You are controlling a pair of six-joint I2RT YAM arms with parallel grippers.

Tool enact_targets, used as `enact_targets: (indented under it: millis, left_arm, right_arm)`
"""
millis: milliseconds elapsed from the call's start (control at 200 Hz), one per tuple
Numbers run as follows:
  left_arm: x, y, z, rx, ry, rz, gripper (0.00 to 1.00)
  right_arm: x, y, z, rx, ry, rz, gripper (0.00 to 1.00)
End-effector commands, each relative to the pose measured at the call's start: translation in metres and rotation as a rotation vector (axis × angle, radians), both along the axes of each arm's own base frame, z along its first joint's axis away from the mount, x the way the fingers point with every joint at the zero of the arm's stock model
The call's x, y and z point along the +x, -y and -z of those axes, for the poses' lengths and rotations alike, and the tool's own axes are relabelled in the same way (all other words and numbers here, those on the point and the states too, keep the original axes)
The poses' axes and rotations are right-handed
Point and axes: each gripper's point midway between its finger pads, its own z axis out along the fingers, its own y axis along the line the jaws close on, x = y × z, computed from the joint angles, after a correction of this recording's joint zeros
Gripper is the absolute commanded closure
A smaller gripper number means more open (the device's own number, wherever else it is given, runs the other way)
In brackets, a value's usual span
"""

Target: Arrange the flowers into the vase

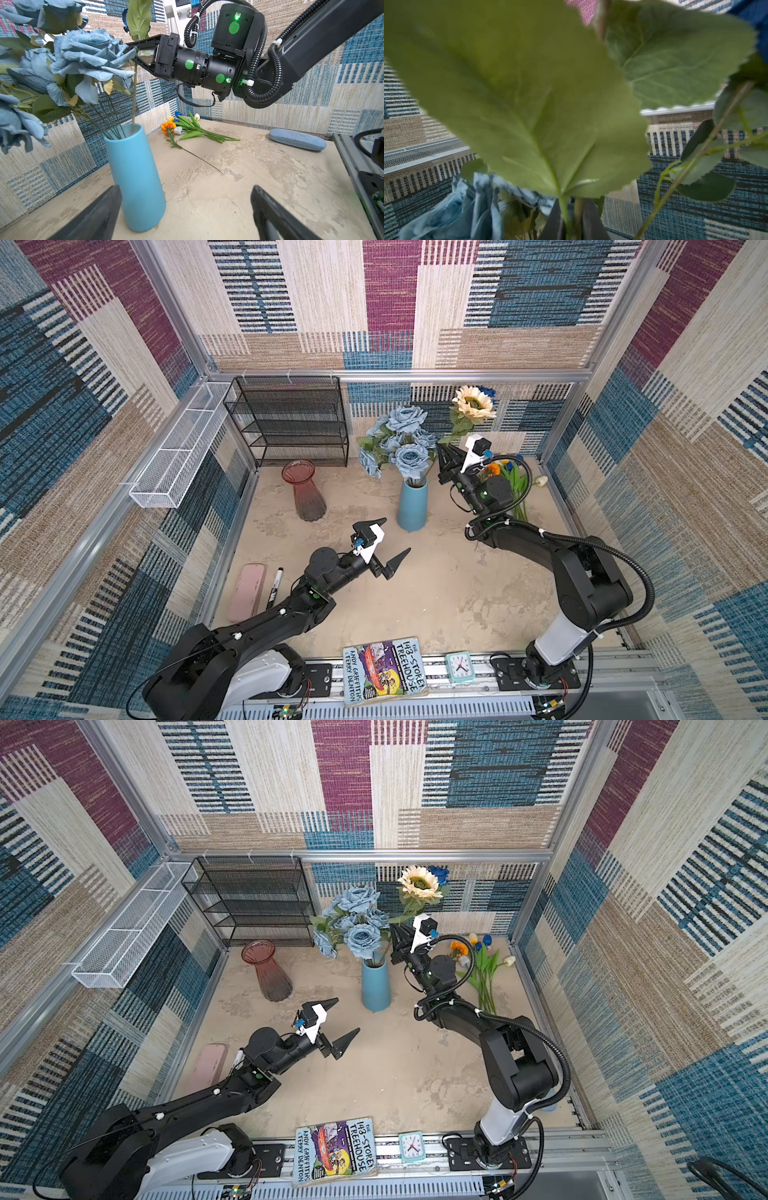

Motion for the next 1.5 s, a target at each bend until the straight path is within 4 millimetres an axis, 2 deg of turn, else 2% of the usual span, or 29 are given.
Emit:
enact_targets:
  millis: [0,80,185,280,456,521,676,1037,1212,1492]
  left_arm:
    - [-0.001,0.000,-0.006,-0.019,0.031,0.002,0.00]
    - [-0.001,0.000,-0.007,-0.019,0.031,0.001,0.00]
    - [-0.001,-0.001,-0.007,-0.018,0.032,0.000,0.00]
    - [-0.001,0.000,-0.007,-0.014,0.033,0.001,0.00]
    - [-0.001,0.000,-0.008,-0.020,0.033,0.003,0.00]
    - [-0.001,0.001,-0.009,-0.017,0.035,0.005,0.00]
    - [-0.001,0.001,-0.012,-0.010,0.044,0.005,0.00]
    - [0.000,0.006,-0.017,-0.006,0.039,0.025,0.00]
    - [0.000,0.007,-0.018,-0.001,0.037,0.029,0.00]
    - [-0.001,0.007,-0.015,0.009,0.027,0.034,0.00]
  right_arm:
    - [0.006,0.000,0.003,-0.029,-0.033,0.026,0.74]
    - [0.009,-0.002,0.005,-0.046,-0.052,0.029,0.71]
    - [0.017,-0.001,0.005,-0.056,-0.101,0.055,0.62]
    - [0.022,-0.001,0.008,-0.061,-0.160,0.060,0.50]
    - [0.016,0.001,0.013,-0.074,-0.235,0.050,0.32]
    - [0.015,0.004,0.017,-0.074,-0.286,0.063,0.29]
    - [0.007,0.006,0.027,-0.094,-0.378,0.054,0.25]
    - [-0.014,0.022,0.024,-0.119,-0.467,0.087,0.19]
    - [-0.022,0.021,0.024,-0.161,-0.488,0.062,0.16]
    - [-0.028,0.015,0.048,-0.252,-0.549,0.023,0.16]
